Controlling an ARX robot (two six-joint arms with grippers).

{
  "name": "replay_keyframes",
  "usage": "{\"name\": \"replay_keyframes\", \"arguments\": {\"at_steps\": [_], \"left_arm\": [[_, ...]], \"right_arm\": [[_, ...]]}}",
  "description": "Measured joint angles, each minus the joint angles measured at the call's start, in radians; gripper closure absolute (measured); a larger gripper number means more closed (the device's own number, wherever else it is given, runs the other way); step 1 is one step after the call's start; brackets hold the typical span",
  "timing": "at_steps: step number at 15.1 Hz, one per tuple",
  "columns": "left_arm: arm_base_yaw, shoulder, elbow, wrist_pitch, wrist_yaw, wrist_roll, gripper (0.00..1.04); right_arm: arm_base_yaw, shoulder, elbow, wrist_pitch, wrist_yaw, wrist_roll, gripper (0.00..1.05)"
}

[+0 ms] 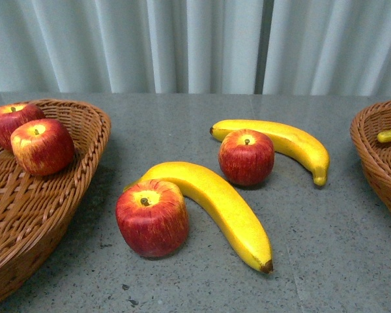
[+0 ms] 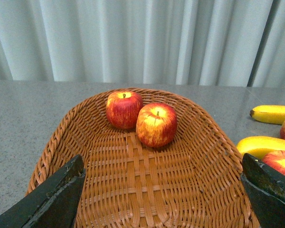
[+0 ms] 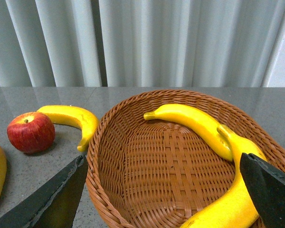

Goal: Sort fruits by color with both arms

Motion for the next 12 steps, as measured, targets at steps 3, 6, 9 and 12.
{"name": "replay_keyframes", "arguments": {"at_steps": [3, 6, 9, 12], "left_arm": [[0.0, 0.0, 0.0, 0.0, 0.0, 0.0, 0.07], [0.0, 0.0, 0.0, 0.0, 0.0, 0.0, 0.07], [0.0, 0.0, 0.0, 0.0, 0.0, 0.0, 0.07], [-0.082, 0.231, 0.135, -0.217, -0.415, -0.198, 0.07]], "right_arm": [[0.0, 0.0, 0.0, 0.0, 0.0, 0.0, 0.06], [0.0, 0.0, 0.0, 0.0, 0.0, 0.0, 0.06], [0.0, 0.0, 0.0, 0.0, 0.0, 0.0, 0.06], [0.0, 0.0, 0.0, 0.002, 0.0, 0.0, 0.06]]}}
